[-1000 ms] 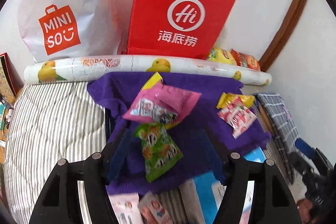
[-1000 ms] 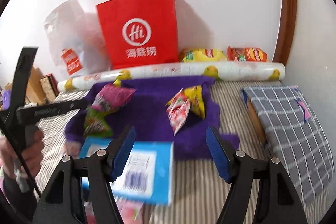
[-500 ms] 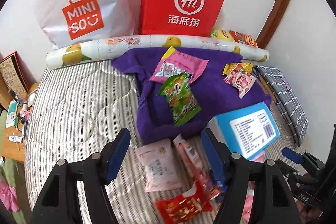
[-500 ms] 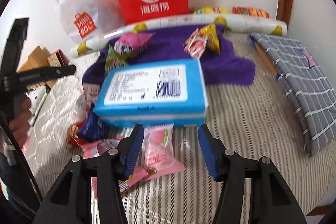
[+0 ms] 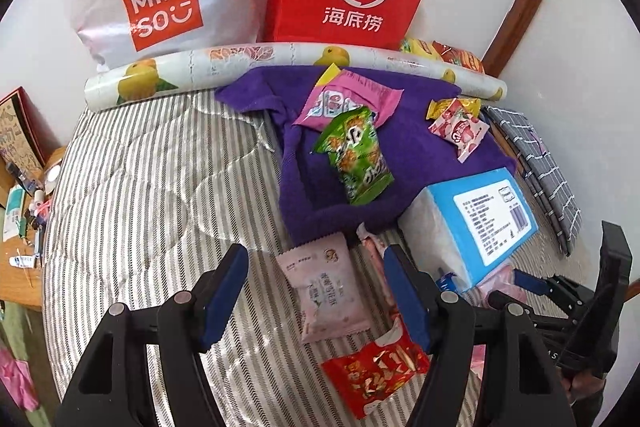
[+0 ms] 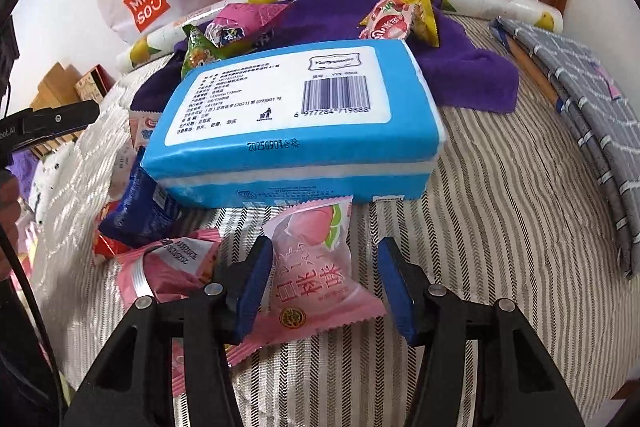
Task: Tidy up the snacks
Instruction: 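Move both open tools back toward the remaining snack pile, then grasp the pink peach candy bag with the right tool while the left tool grasps the white-pink candy bag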
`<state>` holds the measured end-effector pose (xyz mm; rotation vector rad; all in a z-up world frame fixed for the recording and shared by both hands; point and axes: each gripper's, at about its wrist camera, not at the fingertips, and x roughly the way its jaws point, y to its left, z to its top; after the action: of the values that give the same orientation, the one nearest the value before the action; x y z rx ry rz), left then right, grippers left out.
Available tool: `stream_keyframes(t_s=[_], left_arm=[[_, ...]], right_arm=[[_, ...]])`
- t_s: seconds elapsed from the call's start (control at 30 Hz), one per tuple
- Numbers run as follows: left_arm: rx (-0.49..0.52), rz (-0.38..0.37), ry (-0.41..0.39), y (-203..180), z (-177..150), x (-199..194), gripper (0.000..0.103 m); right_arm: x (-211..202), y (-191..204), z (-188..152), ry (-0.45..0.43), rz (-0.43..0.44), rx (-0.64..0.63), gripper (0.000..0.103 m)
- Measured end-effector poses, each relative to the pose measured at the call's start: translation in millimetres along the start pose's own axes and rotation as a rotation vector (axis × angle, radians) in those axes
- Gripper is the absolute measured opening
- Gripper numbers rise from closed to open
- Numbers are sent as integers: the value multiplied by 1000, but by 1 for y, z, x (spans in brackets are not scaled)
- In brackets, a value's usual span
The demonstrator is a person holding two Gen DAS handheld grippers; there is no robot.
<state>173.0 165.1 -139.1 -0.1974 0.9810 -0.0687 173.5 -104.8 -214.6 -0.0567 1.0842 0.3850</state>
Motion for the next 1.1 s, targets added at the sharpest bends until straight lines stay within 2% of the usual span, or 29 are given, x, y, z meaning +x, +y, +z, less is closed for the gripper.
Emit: stream_keyframes(t_s=[0.13,0.2,0.27,0.43,0.67,0.73,0.8,0.97,1.03,1.07,1.1], left_arm=[[-25,-1,12,6,-5,3,68],[-36,3,22,7,-9,5,68],[-49,18,41,9,-14,11,68],[-54,34,80,8,-24,26,68],[-41,57,112,-12,-28,49,68],[-29,86,110,-21,-30,55,68],[2,152,97,-30,-32,58,67],[11,220,77,-39,-33,61,66],[2,229,68,-38,-34,59,57],[-12,232,58,-35,-34,57,45],[-27,234,56,-32,-35,54,39]], right_arm=[[3,9,-3,9,-55,-85,54],[1,9,-4,-7,-80,-108,39],[-1,6,-4,-7,-73,-107,38],[-21,-5,-6,-67,-117,-103,37],[-44,-26,-11,-102,-131,-62,37],[-46,-31,-13,-102,-135,-53,37],[-49,-37,-15,-97,-139,-41,37],[-54,-53,-15,-96,-127,1,37],[-55,-57,-12,-102,-113,18,37],[-56,-60,-11,-106,-106,30,37],[-57,-61,-9,-110,-100,39,37]])
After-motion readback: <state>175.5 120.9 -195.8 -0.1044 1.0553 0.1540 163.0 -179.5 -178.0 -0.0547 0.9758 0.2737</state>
